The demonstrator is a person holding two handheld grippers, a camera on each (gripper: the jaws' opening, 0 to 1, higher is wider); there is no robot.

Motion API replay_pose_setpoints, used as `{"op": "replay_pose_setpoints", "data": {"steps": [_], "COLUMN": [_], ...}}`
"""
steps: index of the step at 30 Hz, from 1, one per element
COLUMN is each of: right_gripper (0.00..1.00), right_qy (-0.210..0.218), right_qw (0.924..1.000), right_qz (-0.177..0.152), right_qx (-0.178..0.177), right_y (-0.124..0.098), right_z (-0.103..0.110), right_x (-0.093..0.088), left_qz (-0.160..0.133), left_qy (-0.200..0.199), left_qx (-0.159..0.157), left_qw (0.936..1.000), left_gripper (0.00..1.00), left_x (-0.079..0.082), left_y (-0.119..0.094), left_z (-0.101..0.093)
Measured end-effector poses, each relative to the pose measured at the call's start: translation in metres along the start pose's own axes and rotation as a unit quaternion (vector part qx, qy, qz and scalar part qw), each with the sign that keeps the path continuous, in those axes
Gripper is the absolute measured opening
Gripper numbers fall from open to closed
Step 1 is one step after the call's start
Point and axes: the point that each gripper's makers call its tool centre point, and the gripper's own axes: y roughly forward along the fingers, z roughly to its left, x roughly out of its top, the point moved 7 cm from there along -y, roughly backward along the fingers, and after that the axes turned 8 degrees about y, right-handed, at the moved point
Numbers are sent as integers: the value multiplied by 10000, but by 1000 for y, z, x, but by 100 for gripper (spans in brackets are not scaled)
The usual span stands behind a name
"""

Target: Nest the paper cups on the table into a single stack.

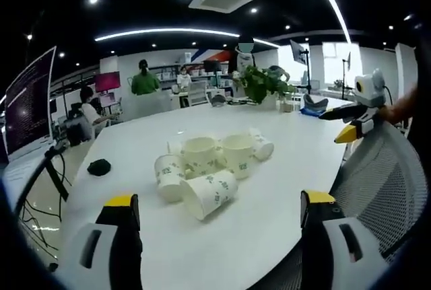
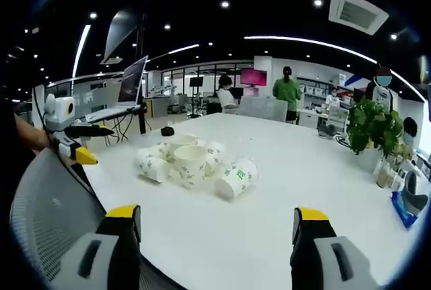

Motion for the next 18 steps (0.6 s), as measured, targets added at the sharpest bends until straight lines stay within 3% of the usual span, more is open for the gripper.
{"op": "replay_pose_setpoints", "data": {"steps": [11, 18], "right_gripper": [94, 94], "right_qy": [14, 64], "right_qw": [10000, 10000], "right_qz": [0, -42], "right_qx": [-17, -30], "right_y": [0, 0], "right_z": [1, 0], "right_x": [1, 1], "left_qz": [145, 176], "left_qy": [41, -153], "left_qx": [39, 264], "left_qw": [9999, 9994], "left_gripper": [99, 99], "left_x": [1, 7], "left_y": [-3, -2], "left_z": [6, 15]}}
